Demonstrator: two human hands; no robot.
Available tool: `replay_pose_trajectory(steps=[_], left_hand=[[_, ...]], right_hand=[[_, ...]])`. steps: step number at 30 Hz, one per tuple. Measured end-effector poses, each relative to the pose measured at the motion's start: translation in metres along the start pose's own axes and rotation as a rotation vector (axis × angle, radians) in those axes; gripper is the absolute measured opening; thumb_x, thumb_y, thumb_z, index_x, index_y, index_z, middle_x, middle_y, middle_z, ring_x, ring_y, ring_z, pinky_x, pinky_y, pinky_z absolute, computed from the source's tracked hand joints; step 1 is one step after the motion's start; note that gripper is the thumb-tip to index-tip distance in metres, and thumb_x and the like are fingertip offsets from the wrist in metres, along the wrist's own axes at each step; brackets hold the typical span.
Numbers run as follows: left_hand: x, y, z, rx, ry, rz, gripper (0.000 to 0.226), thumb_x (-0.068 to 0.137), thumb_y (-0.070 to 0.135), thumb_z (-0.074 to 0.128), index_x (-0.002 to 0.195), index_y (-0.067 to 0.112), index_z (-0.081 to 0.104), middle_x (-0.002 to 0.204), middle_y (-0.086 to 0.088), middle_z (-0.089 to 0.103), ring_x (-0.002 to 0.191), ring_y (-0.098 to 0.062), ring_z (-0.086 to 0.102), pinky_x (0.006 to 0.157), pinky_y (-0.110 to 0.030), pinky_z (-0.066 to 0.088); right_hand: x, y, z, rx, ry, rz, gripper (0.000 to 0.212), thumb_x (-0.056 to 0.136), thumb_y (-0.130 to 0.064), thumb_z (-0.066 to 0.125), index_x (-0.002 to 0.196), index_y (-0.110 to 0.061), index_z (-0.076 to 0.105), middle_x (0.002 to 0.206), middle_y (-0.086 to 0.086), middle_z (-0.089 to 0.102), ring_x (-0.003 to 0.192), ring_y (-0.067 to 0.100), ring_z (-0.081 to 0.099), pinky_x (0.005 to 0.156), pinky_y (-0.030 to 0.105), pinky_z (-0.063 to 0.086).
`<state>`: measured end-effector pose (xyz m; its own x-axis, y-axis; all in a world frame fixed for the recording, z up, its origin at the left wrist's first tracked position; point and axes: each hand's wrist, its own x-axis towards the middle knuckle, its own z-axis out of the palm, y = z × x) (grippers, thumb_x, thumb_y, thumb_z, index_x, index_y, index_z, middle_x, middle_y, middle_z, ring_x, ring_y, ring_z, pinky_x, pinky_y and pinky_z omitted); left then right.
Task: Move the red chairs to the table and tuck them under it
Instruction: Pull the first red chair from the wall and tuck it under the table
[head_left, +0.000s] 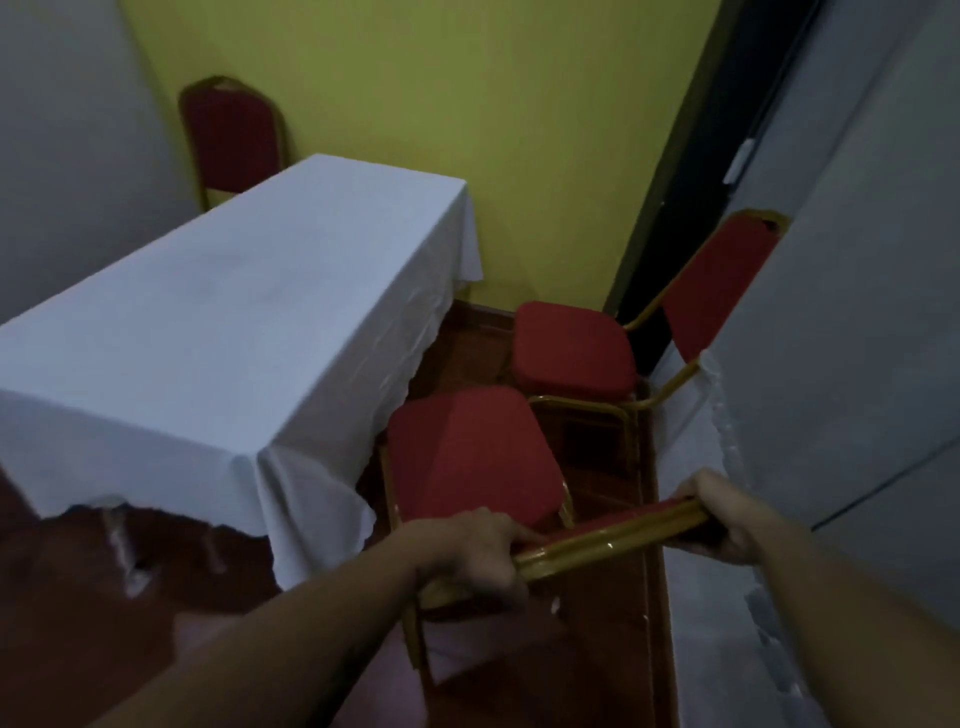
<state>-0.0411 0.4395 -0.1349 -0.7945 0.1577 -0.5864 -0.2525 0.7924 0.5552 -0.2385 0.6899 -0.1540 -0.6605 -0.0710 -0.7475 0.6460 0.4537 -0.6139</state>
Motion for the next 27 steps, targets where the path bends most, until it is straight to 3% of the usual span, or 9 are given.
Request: replay_pose_trajectory(steps=[3,7,10,12,19,23,27], left_hand=[[-0.012,0.004,0.016,-0.224,0.089,-0.148,0.080,0.066,0.031,0.069,0.143,0.049,0.053,0.122,0.004,0.065,0.108,-0.021,0.062,0.092,-0.039,0.056],[-0.027,0.021,0.031,-0.339,0.178,-0.229,0.079,0.068,0.016,0.064,0.142,0.043,0.057,0.102,0.005,0.063,0.085,-0.014,0.060,0.066,-0.028,0.049],[-0.036,0.031,0.037,-0.367,0.188,-0.248,0.076,0.074,0.007,0.063,0.143,0.038,0.058,0.094,0.012,0.057,0.079,-0.006,0.053,0.060,-0.024,0.041],[-0.039,0.034,0.045,-0.362,0.194,-0.261,0.075,0.075,0.006,0.063,0.144,0.036,0.058,0.092,0.014,0.056,0.078,-0.005,0.052,0.059,-0.024,0.041],[-0.045,0.037,0.066,-0.359,0.204,-0.276,0.072,0.075,0.008,0.066,0.140,0.037,0.060,0.089,0.013,0.060,0.077,-0.008,0.055,0.062,-0.023,0.045],[-0.046,0.030,0.072,-0.425,0.291,-0.321,0.068,0.073,0.008,0.067,0.136,0.034,0.064,0.092,0.005,0.063,0.082,-0.015,0.058,0.069,-0.026,0.047],[-0.039,0.029,0.072,-0.498,0.392,-0.316,0.068,0.072,0.016,0.067,0.137,0.035,0.063,0.092,0.006,0.061,0.077,-0.012,0.055,0.066,-0.028,0.047]], right_hand=[[0.000,0.002,0.001,-0.008,-0.050,-0.061,0.006,0.087,-0.011,0.049,0.091,-0.008,0.051,0.093,0.018,0.056,0.087,0.036,0.064,0.058,0.042,0.062],[-0.005,0.009,0.002,0.028,-0.068,-0.127,0.019,0.087,-0.013,0.046,0.101,-0.008,0.056,0.101,0.022,0.061,0.098,0.041,0.067,0.053,0.041,0.061],[-0.007,0.015,0.001,-0.004,-0.058,-0.145,0.022,0.084,-0.014,0.047,0.102,-0.007,0.058,0.104,0.022,0.062,0.102,0.044,0.066,0.077,0.052,0.062],[-0.009,0.019,0.000,-0.037,-0.043,-0.153,0.024,0.083,-0.014,0.049,0.103,-0.007,0.059,0.104,0.021,0.062,0.101,0.044,0.066,0.082,0.054,0.059],[-0.022,0.017,0.001,-0.067,-0.050,-0.167,0.009,0.086,-0.014,0.051,0.092,-0.010,0.057,0.090,0.015,0.056,0.076,0.033,0.058,0.043,0.033,0.051],[-0.026,0.005,0.018,-0.055,-0.044,-0.187,0.037,0.086,-0.020,0.057,0.119,-0.006,0.060,0.097,0.016,0.059,0.081,0.033,0.060,0.055,0.038,0.048],[-0.028,-0.006,0.039,0.067,0.051,-0.253,0.072,0.084,-0.025,0.067,0.147,-0.006,0.038,0.100,0.011,0.055,0.077,0.027,0.056,0.054,0.033,0.043]])
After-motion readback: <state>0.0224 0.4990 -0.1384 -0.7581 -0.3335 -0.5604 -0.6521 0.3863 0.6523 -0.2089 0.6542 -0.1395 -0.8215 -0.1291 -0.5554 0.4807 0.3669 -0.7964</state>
